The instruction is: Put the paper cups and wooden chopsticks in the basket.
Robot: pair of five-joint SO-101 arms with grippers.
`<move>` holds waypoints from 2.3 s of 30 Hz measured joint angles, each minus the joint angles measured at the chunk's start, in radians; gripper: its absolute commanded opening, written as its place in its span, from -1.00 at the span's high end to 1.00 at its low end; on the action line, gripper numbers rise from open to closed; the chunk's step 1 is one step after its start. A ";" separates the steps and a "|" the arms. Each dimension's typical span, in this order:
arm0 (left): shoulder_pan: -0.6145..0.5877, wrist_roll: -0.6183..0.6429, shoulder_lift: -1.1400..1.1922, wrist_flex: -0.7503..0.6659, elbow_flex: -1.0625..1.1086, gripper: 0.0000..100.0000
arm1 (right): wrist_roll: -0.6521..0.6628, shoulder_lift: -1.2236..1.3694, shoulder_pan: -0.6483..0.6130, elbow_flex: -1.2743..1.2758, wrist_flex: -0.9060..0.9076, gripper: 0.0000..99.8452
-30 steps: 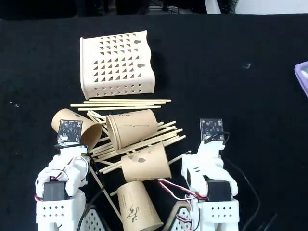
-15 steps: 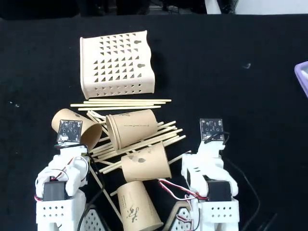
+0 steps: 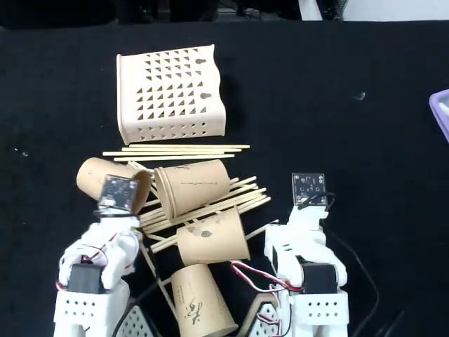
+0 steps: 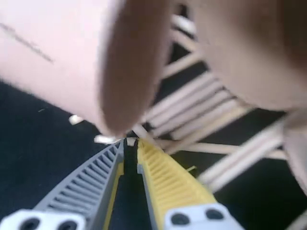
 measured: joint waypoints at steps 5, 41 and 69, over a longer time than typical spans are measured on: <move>0.038 0.000 0.000 0.000 -0.002 0.87 | 0.000 0.000 0.000 0.000 0.000 0.94; -0.563 -0.008 0.048 -0.430 -0.752 0.60 | 0.285 0.147 -0.037 -1.155 -0.219 0.69; -0.195 0.118 1.726 -0.293 -1.556 0.56 | 0.167 0.878 -0.078 -0.428 -0.844 0.71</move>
